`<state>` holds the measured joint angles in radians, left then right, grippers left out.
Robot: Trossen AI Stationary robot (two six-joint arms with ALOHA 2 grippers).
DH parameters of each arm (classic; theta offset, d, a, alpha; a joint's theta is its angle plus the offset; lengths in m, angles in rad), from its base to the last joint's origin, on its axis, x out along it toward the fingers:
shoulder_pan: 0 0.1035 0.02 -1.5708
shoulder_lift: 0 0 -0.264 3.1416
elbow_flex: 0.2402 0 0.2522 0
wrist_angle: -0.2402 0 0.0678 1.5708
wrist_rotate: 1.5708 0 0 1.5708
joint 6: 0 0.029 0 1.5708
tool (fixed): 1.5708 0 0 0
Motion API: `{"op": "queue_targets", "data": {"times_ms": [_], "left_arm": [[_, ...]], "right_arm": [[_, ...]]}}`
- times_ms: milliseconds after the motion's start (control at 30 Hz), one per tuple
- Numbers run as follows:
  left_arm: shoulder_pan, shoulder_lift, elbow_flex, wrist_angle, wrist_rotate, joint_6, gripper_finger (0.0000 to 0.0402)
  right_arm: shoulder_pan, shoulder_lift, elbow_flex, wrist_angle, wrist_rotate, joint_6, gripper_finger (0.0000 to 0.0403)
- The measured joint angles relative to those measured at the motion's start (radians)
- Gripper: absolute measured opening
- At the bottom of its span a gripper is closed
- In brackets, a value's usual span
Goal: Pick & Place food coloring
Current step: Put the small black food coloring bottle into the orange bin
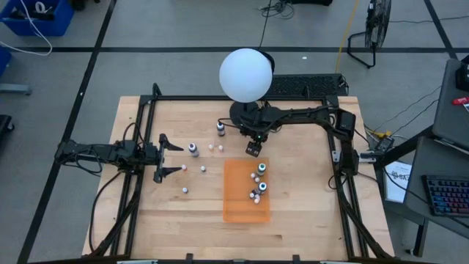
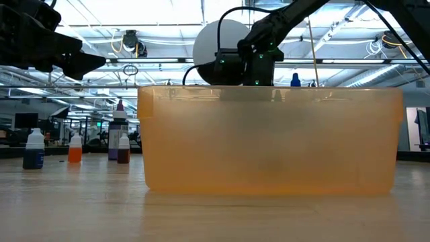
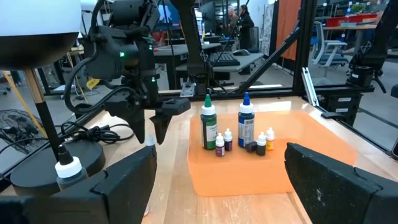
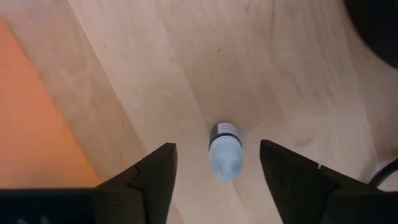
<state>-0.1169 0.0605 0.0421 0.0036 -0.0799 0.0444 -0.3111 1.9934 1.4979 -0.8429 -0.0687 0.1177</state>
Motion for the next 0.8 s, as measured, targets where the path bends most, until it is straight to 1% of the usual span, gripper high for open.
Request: {"op": "queue_targets", "data": {"times_ms": [200, 433, 600, 800], "left_arm": [[0.000, 0.000, 0.000, 0.000, 0.000, 0.000, 0.0351], [0.000, 0.000, 0.000, 0.000, 0.000, 0.000, 0.0351], [0.000, 0.000, 0.000, 0.000, 0.000, 0.000, 0.0351], [0.000, 0.000, 0.000, 0.000, 0.000, 0.000, 0.0351]], "right_arm": [[-0.002, 0.000, 0.000, 0.000, -0.015, -0.001, 0.0149], [0.002, -0.003, 0.000, 0.005, -0.015, -0.100, 0.0037], [0.022, -0.036, 0.000, 0.010, -0.010, -0.126, 0.0037], [0.069, -0.130, 0.000, 0.026, -0.004, -0.122, 0.0037]]}}
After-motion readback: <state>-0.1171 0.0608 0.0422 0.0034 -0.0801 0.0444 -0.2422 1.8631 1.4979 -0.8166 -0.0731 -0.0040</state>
